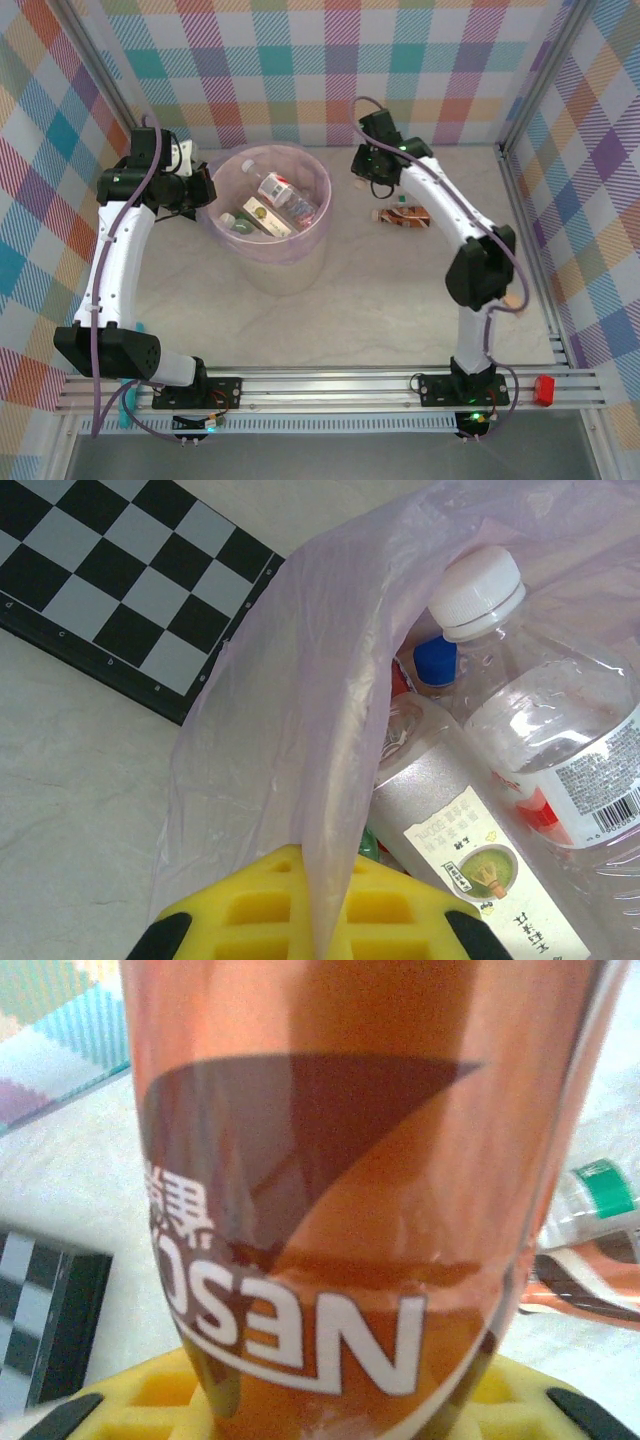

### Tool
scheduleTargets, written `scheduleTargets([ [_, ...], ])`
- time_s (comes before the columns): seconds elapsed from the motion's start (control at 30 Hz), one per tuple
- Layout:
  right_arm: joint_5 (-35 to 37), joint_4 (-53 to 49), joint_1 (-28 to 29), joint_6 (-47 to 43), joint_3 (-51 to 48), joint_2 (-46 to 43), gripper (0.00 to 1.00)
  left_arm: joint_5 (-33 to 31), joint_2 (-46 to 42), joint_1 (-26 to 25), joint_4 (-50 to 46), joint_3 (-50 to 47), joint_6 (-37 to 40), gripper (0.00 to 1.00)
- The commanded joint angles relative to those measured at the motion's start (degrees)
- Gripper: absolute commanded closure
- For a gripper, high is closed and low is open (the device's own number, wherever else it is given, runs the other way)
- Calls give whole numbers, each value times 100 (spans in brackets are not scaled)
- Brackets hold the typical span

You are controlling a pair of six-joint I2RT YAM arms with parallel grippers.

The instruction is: Put the plastic bottles in the bin

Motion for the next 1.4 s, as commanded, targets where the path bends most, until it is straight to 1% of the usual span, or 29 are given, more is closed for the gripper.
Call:
scheduleTargets([
  [0.0, -799, 217, -198, -1119, -573, -655, 78, 464, -136, -208, -7, -28, -178, 100],
  [0.13, -797, -515, -349, -1653, -532, -1214, 78, 411, -67, -439, 75, -37, -242, 100],
  [0.33, -769, -1878, -387, -2243, 84, -1721, 76, 371, 72, -733, 265, -36, -363, 100],
  [0.5, -920, -2473, -382, -2382, 429, -2083, 76, 344, 216, -962, 374, 24, -437, 100],
  [0.63, -1113, -2869, -185, -2348, 915, -2107, 76, 323, 430, -1172, 426, 154, -475, 100],
  [0.9, -1262, -3363, 525, -2373, 2010, -1617, 75, 387, 784, -1472, 560, 416, -535, 100],
  [1.13, -1595, -3544, 1377, -2434, 2846, -891, 75, 306, 938, -1631, 551, 576, -537, 100],
  [1.2, -1609, -3655, 1564, -2461, 3010, -656, 75, 288, 950, -1662, 551, 603, -543, 100],
  [1.37, -1487, -3823, 1881, -2613, 3008, -127, 73, 285, 937, -1668, 580, 597, -535, 100],
])
